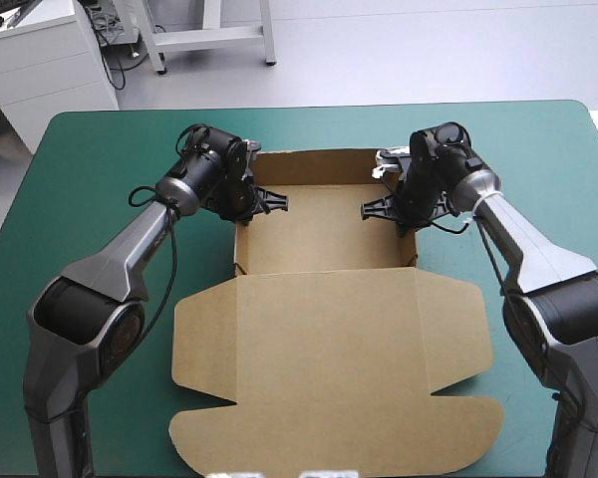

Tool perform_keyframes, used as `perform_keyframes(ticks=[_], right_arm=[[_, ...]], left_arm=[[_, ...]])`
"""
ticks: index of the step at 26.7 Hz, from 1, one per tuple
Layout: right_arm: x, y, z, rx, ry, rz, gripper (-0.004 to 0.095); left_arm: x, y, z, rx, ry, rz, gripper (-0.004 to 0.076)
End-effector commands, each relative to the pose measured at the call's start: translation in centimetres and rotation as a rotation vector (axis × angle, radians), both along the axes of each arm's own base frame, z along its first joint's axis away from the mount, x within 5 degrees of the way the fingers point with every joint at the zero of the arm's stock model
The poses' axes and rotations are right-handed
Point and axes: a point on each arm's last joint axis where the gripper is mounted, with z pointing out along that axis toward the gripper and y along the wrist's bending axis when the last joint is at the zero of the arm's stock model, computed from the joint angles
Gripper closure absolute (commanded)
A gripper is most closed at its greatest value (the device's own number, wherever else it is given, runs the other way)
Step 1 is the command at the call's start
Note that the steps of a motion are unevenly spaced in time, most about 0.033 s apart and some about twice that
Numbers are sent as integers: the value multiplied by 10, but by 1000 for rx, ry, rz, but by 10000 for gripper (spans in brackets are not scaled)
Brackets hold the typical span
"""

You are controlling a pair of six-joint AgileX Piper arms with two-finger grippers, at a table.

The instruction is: Fold the box

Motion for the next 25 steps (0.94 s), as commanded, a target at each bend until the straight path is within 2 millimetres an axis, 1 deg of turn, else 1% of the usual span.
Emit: perform_keyframes(ticks=[1, 3, 4, 5, 7, 8, 10, 11, 12, 13, 14, 15, 20, 22, 23, 25], right_arm=[[-6, -2, 25, 18, -52, 50, 919], [-4, -2, 25, 18, -63, 62, 864], [-4, -2, 25, 20, -64, 62, 818], [-4, -2, 25, 20, -64, 62, 760], [-5, -1, 25, 30, -61, 61, 629], [-5, -1, 25, 32, -60, 61, 574], [-5, -1, 25, 32, -60, 61, 427], [-5, -1, 25, 31, -58, 61, 303], [-5, -1, 25, 31, -56, 59, 247], [-5, -1, 25, 31, -56, 59, 204], [-5, -1, 25, 32, -55, 57, 174], [-5, -1, 25, 31, -56, 55, 157], [-2, 0, 29, 42, -91, 53, 155], [0, 0, 36, 46, -122, 49, 155], [2, 0, 44, 53, -148, 45, 155], [6, -6, 66, 75, -199, 30, 156]], left_arm=[[-9, 5, 25, 15, -16, -20, 756], [-9, 5, 24, 18, -15, -27, 744], [-9, 5, 24, 23, -16, -43, 728], [-9, 5, 24, 27, -17, -57, 712], [-9, 5, 24, 28, -17, -61, 653], [-9, 5, 24, 28, -17, -61, 614], [-9, 4, 24, 26, -16, -61, 510], [-9, 4, 24, 26, -16, -61, 397], [-9, 4, 24, 26, -16, -61, 335], [-9, 4, 24, 26, -16, -61, 292], [-9, 5, 23, 27, -15, -50, 248], [-9, 5, 23, 27, -15, -52, 234], [-7, 7, 25, 54, -33, -52, 232], [-6, 8, 28, 64, -48, -51, 232], [-6, 8, 30, 62, -56, -51, 232], [-3, 8, 44, 47, -104, -48, 232]])
